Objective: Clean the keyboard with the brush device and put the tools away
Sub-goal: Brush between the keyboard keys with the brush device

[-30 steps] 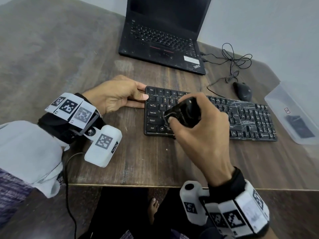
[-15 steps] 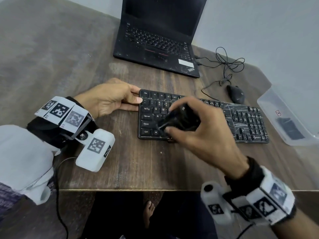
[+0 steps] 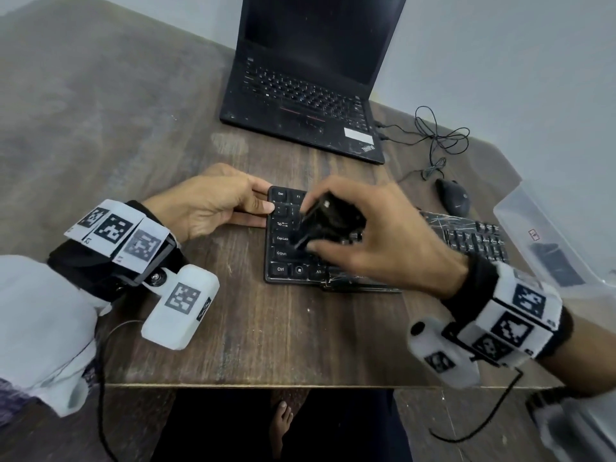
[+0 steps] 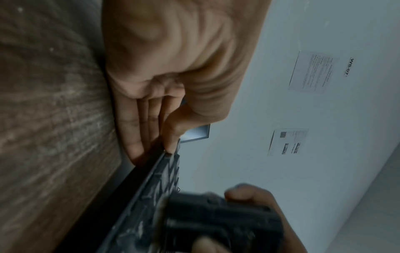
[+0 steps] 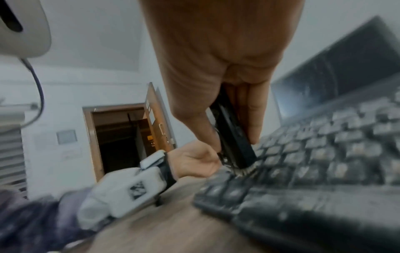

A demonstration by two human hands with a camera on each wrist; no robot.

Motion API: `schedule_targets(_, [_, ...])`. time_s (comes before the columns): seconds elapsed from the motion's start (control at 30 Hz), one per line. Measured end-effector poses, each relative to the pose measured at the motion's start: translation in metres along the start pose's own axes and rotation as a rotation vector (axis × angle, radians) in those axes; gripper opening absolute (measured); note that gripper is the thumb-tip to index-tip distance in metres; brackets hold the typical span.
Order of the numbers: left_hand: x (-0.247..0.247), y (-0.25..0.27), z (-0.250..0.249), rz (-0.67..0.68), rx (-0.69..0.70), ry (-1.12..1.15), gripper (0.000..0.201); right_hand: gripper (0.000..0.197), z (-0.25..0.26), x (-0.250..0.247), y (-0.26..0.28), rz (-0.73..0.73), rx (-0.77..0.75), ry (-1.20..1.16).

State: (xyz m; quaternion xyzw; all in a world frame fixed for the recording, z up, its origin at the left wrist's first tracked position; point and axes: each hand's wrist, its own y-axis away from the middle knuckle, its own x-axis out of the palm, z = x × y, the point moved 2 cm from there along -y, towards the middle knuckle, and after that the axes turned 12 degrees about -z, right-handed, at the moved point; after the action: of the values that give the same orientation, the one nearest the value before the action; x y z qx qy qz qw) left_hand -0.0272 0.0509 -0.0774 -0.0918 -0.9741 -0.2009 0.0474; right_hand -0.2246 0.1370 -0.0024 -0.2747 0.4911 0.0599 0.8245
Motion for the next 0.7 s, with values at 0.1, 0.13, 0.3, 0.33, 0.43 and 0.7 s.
schedule_targets(0.1, [0.0, 0.001, 0.001, -0.001, -0.002, 0.009, 0.031, 0.037, -0.014, -0.009, -0.018, -0.135, 0.045, 0.065])
schedule_targets(0.13, [0.0, 0.001, 0.001, 0.0, -0.001, 0.009, 0.031, 0.037, -0.015, -0.01, -0.019, -0.135, 0.055, 0.052])
schedule_targets(0.3, [0.0, -0.001, 0.001, -0.002, 0.002, 0.005, 0.033, 0.035, -0.009, -0.003, -0.021, -0.03, 0.049, 0.011])
schedule_targets(0.33, [0.0, -0.001, 0.001, -0.003, 0.003, -0.002, 0.032, 0.035, -0.013, -0.005, -0.025, -0.078, 0.097, 0.025])
schedule_targets(0.43, [-0.001, -0.001, 0.002, 0.004, 0.011, -0.01, 0.032, 0.035, -0.012, -0.001, -0.033, -0.179, 0.149, 0.035])
schedule_targets(0.7, [-0.001, -0.003, 0.003, 0.005, 0.026, -0.029, 0.032, 0.036, -0.018, -0.006, -0.031, -0.225, 0.325, 0.112])
